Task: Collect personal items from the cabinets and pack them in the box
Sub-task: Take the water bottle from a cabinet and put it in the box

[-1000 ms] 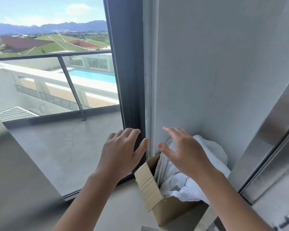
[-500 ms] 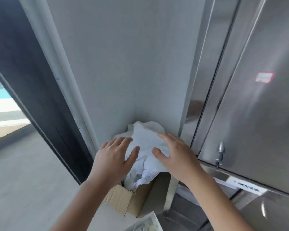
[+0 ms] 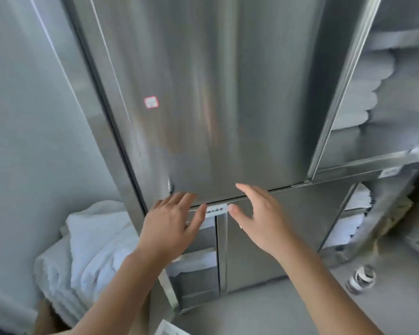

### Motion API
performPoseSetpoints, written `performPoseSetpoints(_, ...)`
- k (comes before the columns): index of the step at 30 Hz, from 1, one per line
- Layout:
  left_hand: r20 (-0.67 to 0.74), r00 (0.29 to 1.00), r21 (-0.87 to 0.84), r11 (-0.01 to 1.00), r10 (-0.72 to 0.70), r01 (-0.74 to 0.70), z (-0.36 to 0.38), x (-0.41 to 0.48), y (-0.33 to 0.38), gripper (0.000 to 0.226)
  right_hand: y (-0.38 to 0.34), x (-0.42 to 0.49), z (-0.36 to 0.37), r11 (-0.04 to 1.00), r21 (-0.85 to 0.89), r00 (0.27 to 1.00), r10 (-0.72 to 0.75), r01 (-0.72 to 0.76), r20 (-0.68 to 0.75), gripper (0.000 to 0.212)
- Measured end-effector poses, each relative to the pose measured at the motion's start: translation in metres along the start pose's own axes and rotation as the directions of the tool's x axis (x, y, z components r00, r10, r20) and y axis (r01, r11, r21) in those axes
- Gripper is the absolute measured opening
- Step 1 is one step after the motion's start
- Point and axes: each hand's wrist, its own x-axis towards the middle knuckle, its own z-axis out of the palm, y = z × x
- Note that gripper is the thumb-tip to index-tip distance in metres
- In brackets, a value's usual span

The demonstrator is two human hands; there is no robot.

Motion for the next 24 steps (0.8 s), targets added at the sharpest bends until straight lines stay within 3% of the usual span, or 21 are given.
performPoseSetpoints(6, 0.025, 0.995, -0.086, 0.991, 0.101, -0.099, 0.028, 0.013, 0.094, 0.056, 0.069, -0.042, -0.071, 0.993, -0.06, 0.994, 0.094, -0.097, -0.051, 0.06)
performPoseSetpoints(11, 0.063, 0.995, -0.115, 0.99, 0.083, -0.076, 0.055, -0.009, 0.147, 0.06, 0.111, -0.069, -0.099, 0.989, -0.074, 0.992, 0.127, -0.126, 0.0, 0.06)
performPoseSetpoints(16, 0.123, 0.992, -0.067, 0.997, 0.037, -0.029, 0.066, -0.025, 0.148, 0.057, 0.123, -0.08, -0.097, 0.991, -0.03, 0.991, 0.128, -0.127, 0.029, 0.059)
performPoseSetpoints(24, 0.052, 0.997, -0.057, 0.997, -0.056, 0.059, 0.059, -0.031, 0.116, 0.053, 0.107, -0.068, -0.08, 0.996, 0.025, 0.994, 0.088, -0.09, 0.069, 0.06)
